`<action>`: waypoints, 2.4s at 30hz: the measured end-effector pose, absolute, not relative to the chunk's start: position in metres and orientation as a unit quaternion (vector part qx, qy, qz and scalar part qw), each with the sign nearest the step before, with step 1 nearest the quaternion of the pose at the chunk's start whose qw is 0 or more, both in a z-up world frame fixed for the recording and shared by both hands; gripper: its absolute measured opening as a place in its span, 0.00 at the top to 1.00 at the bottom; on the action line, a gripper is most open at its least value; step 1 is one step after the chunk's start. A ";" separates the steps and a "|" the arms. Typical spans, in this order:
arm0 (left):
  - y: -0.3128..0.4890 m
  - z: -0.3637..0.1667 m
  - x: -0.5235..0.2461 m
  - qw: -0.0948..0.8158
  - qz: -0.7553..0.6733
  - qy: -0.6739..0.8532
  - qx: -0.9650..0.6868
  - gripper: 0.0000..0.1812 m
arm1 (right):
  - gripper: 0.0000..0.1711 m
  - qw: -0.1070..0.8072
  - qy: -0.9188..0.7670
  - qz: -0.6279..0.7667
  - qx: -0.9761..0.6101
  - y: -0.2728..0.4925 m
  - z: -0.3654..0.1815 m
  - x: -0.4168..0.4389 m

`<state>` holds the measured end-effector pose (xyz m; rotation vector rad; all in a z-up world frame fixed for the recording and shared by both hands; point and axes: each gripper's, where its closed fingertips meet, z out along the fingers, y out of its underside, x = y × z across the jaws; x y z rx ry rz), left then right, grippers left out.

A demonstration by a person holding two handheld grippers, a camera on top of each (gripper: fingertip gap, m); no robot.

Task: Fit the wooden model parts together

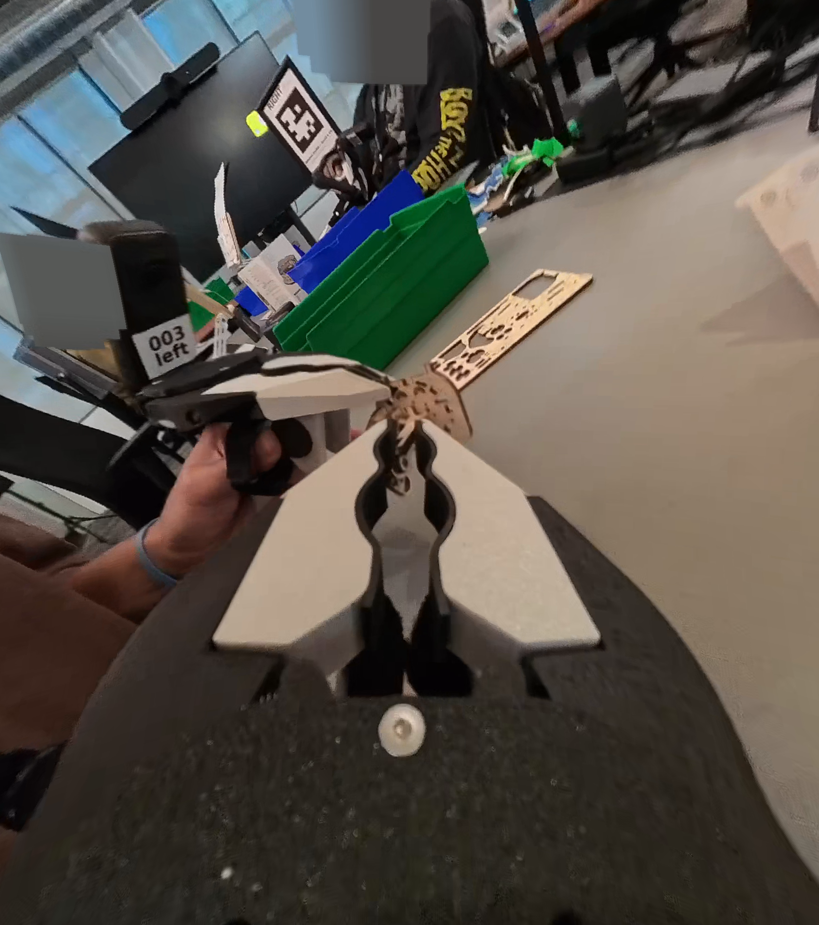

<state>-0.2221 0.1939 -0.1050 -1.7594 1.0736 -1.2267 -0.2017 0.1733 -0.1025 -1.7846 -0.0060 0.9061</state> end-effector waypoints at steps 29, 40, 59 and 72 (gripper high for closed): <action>0.154 -0.089 -0.215 0.402 -0.453 0.544 -0.581 0.99 | 0.96 0.220 -0.040 0.668 -0.710 0.130 -0.106 -0.215; 0.150 -0.082 -0.208 0.365 -0.530 0.477 -0.599 0.98 | 0.98 0.268 0.071 0.711 -0.646 0.133 -0.105 -0.210; 0.147 -0.082 -0.210 0.344 -0.560 0.484 -0.578 0.97 | 0.98 0.284 0.093 0.710 -0.637 0.135 -0.101 -0.214; 0.145 -0.096 -0.211 0.384 -0.453 0.570 -0.567 0.99 | 0.98 0.296 0.080 0.639 -0.705 0.134 -0.113 -0.218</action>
